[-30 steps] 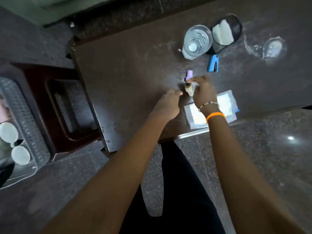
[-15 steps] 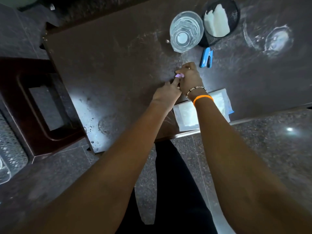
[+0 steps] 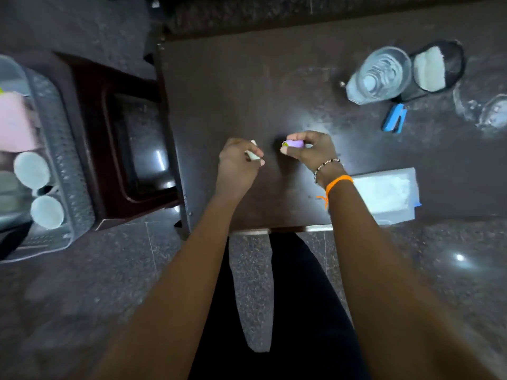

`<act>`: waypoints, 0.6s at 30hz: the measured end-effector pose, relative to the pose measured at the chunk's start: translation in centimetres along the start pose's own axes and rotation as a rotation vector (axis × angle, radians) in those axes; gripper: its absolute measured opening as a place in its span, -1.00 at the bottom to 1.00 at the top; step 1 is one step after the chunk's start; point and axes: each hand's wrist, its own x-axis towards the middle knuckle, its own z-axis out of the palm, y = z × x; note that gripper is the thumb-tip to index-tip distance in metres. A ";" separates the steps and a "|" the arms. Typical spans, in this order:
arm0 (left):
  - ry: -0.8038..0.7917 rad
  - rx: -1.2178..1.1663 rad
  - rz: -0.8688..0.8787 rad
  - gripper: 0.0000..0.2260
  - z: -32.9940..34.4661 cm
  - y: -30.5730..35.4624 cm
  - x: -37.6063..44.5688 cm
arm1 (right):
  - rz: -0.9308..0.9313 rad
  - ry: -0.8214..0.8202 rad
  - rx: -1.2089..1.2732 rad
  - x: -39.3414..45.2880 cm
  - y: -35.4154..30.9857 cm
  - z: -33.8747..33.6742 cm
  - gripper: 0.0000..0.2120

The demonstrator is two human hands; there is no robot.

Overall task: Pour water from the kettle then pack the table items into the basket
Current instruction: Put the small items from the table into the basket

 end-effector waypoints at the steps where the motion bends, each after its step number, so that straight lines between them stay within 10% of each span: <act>1: 0.064 -0.055 -0.046 -0.89 -2.1 -0.9 -0.2 | -0.016 -0.049 0.013 -0.9 -1.0 2.0 -0.71; 10: 0.474 -0.171 -0.061 -0.81 -20.8 -8.0 -2.1 | -0.156 -0.509 -0.033 -7.2 -11.6 20.3 -0.76; 18: 0.620 -0.131 -0.079 -0.66 -33.6 -12.0 2.9 | -0.383 -0.441 -0.092 -9.2 -20.7 32.7 -0.73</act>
